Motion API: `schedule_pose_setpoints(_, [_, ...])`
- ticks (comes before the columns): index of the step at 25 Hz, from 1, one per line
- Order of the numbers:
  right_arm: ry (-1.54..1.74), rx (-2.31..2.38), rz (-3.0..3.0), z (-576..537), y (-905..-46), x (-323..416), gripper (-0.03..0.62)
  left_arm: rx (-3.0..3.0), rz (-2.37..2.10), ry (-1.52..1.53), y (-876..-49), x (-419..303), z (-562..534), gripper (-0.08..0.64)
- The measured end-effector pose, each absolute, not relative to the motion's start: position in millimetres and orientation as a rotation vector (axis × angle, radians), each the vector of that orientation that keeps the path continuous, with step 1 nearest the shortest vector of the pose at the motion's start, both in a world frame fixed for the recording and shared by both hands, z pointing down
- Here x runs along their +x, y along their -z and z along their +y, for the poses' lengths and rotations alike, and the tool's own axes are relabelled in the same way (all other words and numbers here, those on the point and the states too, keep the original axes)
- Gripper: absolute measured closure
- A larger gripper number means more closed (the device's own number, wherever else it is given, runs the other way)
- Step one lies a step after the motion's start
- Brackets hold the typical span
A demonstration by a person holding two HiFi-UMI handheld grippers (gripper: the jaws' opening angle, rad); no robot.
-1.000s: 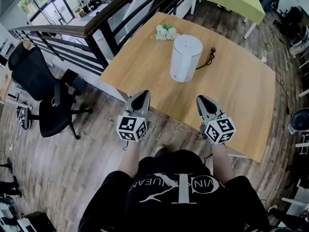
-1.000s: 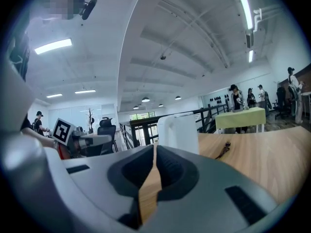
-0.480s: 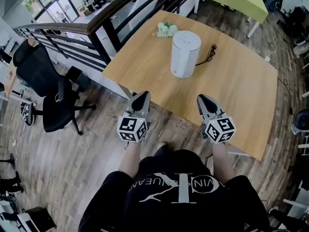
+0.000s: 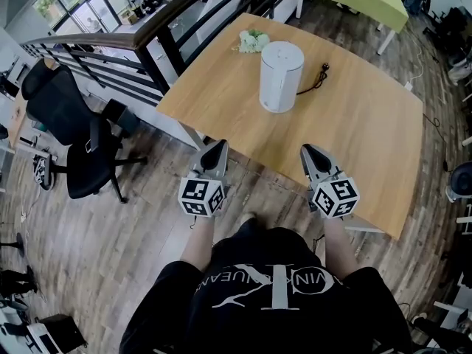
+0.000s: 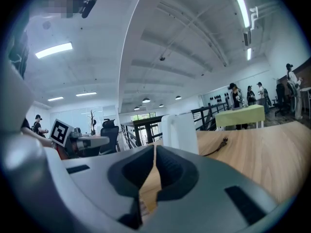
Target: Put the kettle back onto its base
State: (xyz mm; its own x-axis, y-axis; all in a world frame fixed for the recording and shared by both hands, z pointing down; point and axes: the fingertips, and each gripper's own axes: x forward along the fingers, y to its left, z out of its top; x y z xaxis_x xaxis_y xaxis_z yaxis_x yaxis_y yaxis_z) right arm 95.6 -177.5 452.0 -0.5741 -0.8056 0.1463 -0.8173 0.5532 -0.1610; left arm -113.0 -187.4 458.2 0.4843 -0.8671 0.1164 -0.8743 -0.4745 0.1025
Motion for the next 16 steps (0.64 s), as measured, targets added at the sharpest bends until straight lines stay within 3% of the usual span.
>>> schedule_pose_setpoints(16, [-0.332, 1.443, -2.715, -153.1, -453.2, 99.2, 0.568, 2.583, -1.513, -0.082, -460.3, -108.6, -163.9, 0.557])
